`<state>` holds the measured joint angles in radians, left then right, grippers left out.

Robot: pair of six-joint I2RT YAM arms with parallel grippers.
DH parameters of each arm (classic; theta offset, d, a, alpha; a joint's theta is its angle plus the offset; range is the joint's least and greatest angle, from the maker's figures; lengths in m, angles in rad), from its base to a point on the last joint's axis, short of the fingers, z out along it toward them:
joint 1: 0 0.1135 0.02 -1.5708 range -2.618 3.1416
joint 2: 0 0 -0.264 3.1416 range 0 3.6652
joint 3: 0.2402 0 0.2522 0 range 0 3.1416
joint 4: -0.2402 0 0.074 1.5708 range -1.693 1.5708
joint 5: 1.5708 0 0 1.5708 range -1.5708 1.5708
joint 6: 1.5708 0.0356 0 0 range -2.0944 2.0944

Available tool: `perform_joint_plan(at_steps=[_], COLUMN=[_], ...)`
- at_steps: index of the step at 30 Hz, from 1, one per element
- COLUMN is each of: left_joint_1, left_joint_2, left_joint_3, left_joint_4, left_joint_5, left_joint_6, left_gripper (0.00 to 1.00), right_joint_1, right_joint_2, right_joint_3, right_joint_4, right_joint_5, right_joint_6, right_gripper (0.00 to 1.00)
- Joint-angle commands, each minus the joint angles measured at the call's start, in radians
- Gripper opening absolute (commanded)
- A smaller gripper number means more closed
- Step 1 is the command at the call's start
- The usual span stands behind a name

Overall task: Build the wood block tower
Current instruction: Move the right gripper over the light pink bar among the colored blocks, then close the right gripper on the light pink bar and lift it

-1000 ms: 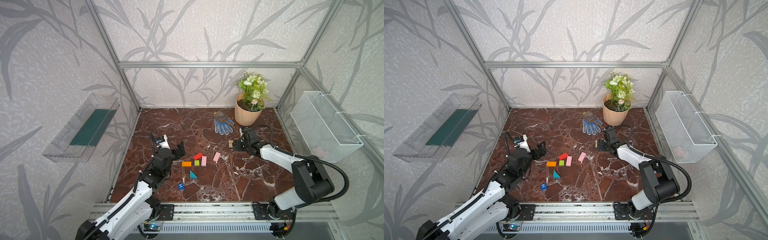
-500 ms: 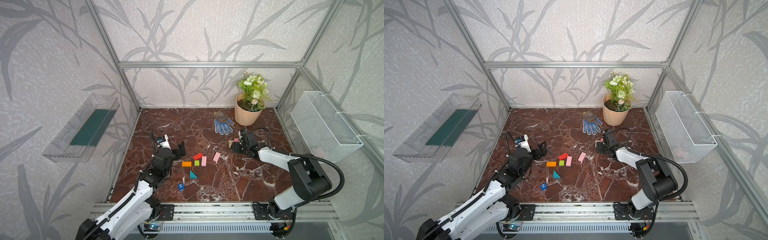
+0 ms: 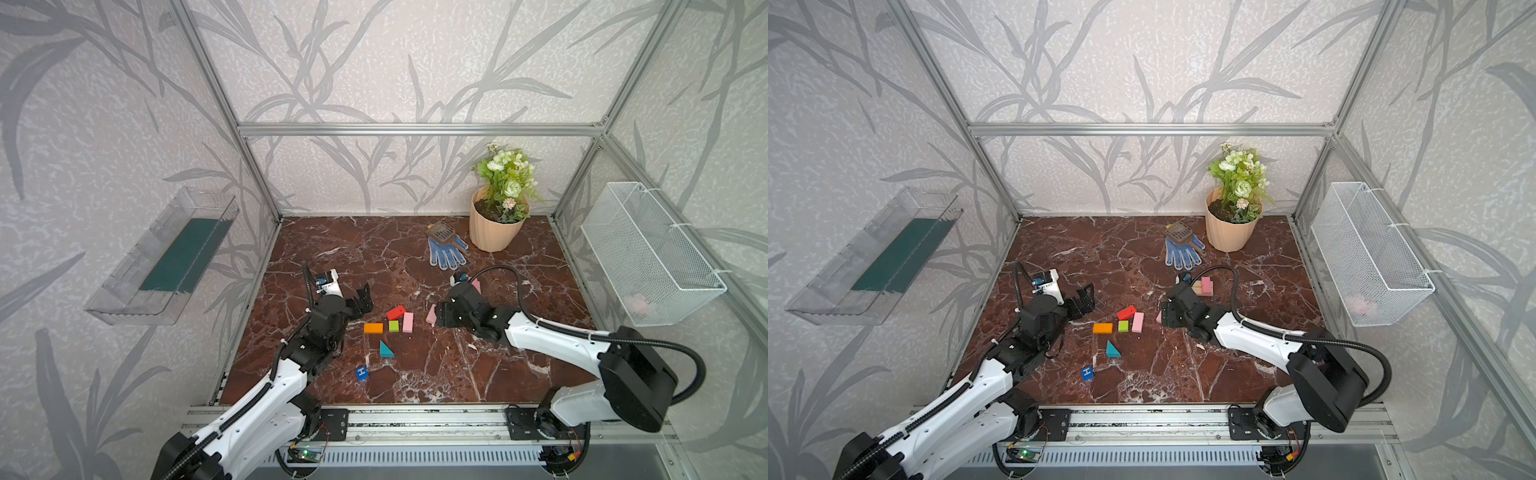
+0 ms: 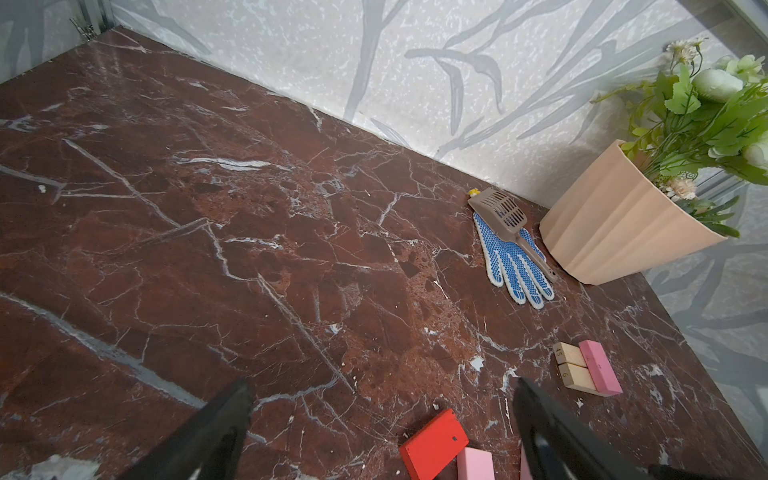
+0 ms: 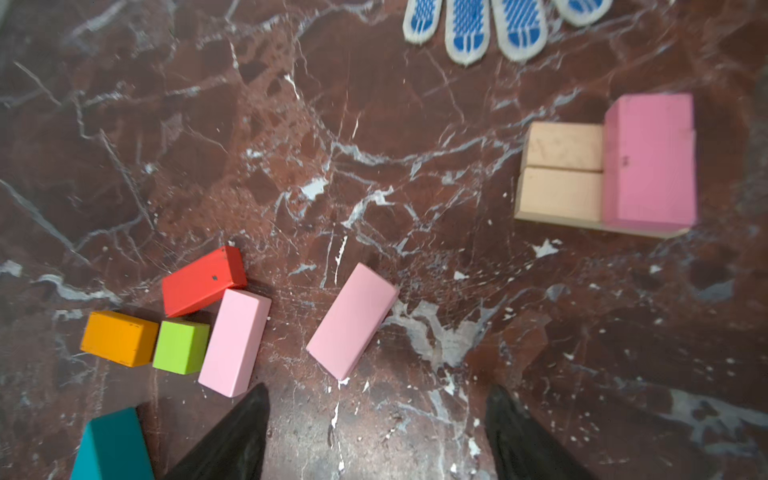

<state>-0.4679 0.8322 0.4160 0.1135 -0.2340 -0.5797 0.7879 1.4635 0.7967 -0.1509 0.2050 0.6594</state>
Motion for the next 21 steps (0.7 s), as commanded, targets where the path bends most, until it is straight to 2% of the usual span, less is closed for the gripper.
perform_joint_plan(at_steps=[1,7,13,21], left_joint_1=[0.005,0.005,0.005,0.006], left_joint_2=[-0.029,-0.046,-0.041,-0.029], left_joint_3=[-0.003,-0.010,-0.010,-0.007], left_joint_4=[0.006,0.006,0.010,0.017], left_joint_5=[-0.005,-0.014,-0.013,0.001], left_joint_6=[-0.003,0.002,0.003,0.000], left_gripper=[0.99,0.99,0.99,0.99], right_joint_1=[0.023,0.036,0.040,0.046], right_joint_2=[0.100,0.273,0.374,0.461], right_joint_3=[0.101,0.235,0.312,0.394], right_joint_4=[-0.095,-0.174,-0.210,-0.279], right_joint_5=[0.032,0.013,0.014,0.042], right_joint_6=[0.044,0.026,0.015,0.009], right_gripper=[0.79,0.76,0.75,0.60])
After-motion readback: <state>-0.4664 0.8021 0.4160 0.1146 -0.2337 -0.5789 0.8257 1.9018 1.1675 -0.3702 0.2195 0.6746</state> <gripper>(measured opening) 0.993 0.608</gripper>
